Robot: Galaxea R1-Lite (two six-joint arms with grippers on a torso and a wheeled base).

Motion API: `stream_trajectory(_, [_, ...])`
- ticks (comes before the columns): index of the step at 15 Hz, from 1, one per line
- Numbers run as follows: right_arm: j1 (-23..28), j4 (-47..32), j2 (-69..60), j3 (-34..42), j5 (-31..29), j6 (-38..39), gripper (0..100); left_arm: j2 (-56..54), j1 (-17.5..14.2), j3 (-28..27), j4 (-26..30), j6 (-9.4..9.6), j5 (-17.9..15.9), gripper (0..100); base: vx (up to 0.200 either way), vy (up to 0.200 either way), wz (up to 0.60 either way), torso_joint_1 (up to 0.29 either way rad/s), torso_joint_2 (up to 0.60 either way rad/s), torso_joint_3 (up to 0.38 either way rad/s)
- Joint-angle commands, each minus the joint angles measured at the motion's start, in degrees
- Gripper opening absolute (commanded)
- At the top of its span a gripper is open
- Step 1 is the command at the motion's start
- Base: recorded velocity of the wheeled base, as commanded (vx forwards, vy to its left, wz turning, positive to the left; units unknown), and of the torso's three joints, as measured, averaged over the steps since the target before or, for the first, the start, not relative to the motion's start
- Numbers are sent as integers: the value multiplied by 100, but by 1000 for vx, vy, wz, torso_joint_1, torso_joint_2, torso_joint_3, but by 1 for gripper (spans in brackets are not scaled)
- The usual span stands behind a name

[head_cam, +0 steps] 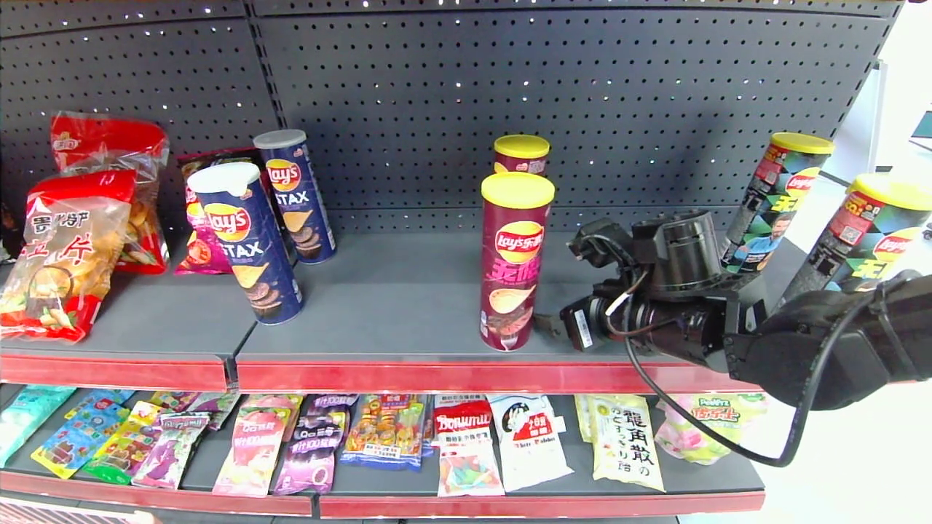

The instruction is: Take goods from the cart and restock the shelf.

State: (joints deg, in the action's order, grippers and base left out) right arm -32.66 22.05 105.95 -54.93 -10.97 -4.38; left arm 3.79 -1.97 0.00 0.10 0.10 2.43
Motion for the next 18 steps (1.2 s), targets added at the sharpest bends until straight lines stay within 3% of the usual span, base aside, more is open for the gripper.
stream_trajectory(1, [-4,1,-4,-9,7,-2,100,8,-5,0,-1,-1,4,100,0,0,0,0,0,0])
stream_trajectory(18, [-56,1,-13,-35,7,7,100,8,-5,0,-1,-1,4,100,0,0,0,0,0,0])
